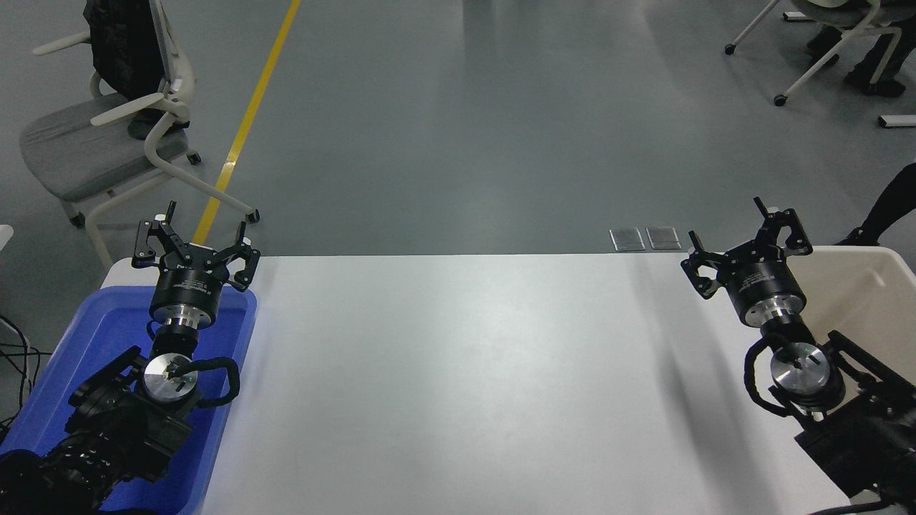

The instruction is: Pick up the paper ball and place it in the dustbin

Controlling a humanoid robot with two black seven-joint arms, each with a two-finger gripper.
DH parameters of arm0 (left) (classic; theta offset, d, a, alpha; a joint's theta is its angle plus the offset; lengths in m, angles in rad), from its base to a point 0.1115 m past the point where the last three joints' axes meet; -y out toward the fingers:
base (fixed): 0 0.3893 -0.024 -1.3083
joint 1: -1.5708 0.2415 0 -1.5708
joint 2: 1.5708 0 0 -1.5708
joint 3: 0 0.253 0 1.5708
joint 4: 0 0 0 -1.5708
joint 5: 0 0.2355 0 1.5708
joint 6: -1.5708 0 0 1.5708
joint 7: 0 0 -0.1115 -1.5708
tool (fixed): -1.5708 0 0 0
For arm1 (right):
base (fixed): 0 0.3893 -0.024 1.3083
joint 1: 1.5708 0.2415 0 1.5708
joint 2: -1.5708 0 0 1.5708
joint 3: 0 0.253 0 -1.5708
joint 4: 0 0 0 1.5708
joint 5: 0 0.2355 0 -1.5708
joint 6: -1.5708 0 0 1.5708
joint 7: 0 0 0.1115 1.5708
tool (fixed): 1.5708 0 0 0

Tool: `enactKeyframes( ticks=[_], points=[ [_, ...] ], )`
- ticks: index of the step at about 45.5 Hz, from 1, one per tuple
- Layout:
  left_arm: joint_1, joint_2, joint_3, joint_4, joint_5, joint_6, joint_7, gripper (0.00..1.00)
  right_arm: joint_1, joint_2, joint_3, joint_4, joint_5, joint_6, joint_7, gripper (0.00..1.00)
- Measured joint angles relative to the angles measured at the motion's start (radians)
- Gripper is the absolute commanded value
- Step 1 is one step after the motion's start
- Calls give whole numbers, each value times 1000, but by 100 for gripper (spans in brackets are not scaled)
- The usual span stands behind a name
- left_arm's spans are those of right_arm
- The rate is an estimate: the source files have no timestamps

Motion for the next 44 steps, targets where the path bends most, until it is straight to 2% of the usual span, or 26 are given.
enactKeyframes(
  ticks=[6, 12, 22, 39, 44],
  points=[
    [0, 0, 0, 0, 0, 0, 0, 99, 0, 22, -6, -23, -39, 9, 33, 100],
    [0, 0, 0, 0, 0, 0, 0, 99, 0, 34, -12, -35, -145, 10, 64, 100],
    [0, 0, 0, 0, 0, 0, 0, 99, -1, 42, -15, -55, -251, 0, 87, 100],
    [0, 0, 0, 0, 0, 0, 0, 99, -4, 45, -14, -85, -296, -11, 98, 100],
    [0, 0, 0, 0, 0, 0, 0, 99, -6, 45, -10, -89, -299, -13, 116, 100]
  ],
)
